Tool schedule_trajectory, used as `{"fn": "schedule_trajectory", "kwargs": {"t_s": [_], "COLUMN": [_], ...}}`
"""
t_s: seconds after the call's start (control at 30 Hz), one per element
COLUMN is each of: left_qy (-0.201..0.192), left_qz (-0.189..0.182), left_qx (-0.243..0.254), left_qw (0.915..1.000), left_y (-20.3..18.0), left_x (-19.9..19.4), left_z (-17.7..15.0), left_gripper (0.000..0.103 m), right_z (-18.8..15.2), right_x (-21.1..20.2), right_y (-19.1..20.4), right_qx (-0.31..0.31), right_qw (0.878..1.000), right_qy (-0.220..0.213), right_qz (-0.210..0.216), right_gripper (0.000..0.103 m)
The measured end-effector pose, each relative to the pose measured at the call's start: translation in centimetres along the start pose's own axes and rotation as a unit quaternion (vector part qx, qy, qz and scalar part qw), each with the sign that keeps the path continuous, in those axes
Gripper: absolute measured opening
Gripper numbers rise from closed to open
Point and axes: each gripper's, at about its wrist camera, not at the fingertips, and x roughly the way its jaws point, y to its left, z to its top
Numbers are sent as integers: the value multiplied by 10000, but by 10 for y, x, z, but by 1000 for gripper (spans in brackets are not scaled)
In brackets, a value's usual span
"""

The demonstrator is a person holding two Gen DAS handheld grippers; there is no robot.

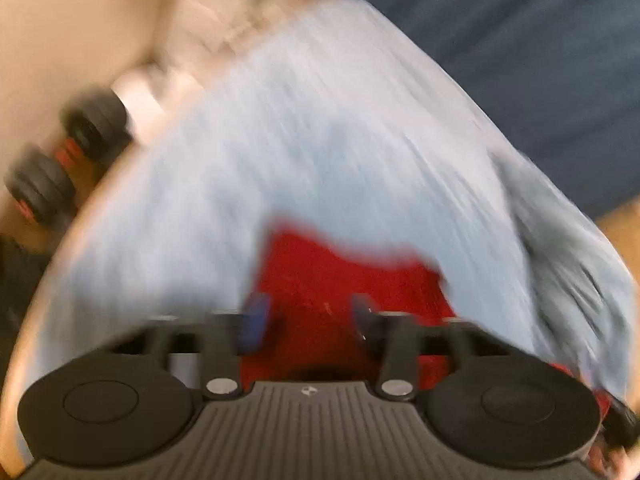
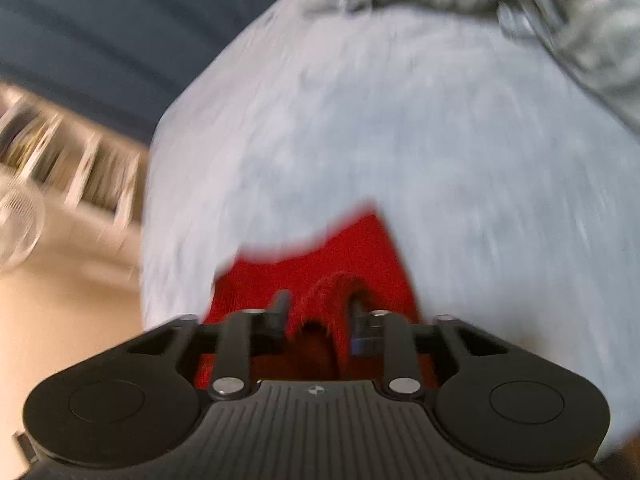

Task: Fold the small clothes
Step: 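Lift the hem with both grippers and fold it up onto the collar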

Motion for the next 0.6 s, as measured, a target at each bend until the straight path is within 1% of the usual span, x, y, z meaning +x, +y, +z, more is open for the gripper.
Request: {"fn": "schedule_trajectory", "kwargs": {"t_s": [0.03,0.07,0.1,0.13,0.2,0.27,0.3,0.37,0.43,0.53,0.57,0.6], "left_qy": [-405,-691,-883,-882,-673,-459,-326,-99,70,51,7,-54], "left_qz": [458,715,789,740,634,695,701,662,625,738,803,817], "left_qx": [-91,-144,-135,-36,227,462,603,776,1044,1532,1632,1687], "left_qw": [9981,9949,9929,9933,9955,9954,9952,9947,9925,9854,9833,9823], "left_y": [-3,-2,1,4,11,15,16,15,6,-13,-20,-24], "left_x": [4,6,9,15,33,53,64,81,96,113,117,123], "left_z": [13,21,24,25,14,-4,-16,-37,-52,-58,-58,-58], "left_gripper": [95,103,103,103,103,103,103,103,103,103,101,79], "right_z": [5,7,5,2,-12,-26,-33,-41,-45,-49,-49,-50], "right_x": [8,13,18,22,36,52,62,79,94,110,115,121], "right_y": [-2,-7,-15,-24,-41,-55,-63,-74,-80,-85,-87,-88], "right_qx": [75,87,60,-12,-251,-470,-482,-329,-203,-152,-91,-15], "right_qw": [9996,9992,9990,9991,9990,9982,9981,9988,9990,9989,9991,9993], "right_qy": [-256,-393,-438,-396,-318,-372,-348,-249,-182,-182,-152,-75], "right_qz": [-80,-65,23,134,162,-49,-177,-258,-349,-393,-397,-358], "right_gripper": [81,80,79,79,79,79,79,79,79,79,79,77]}}
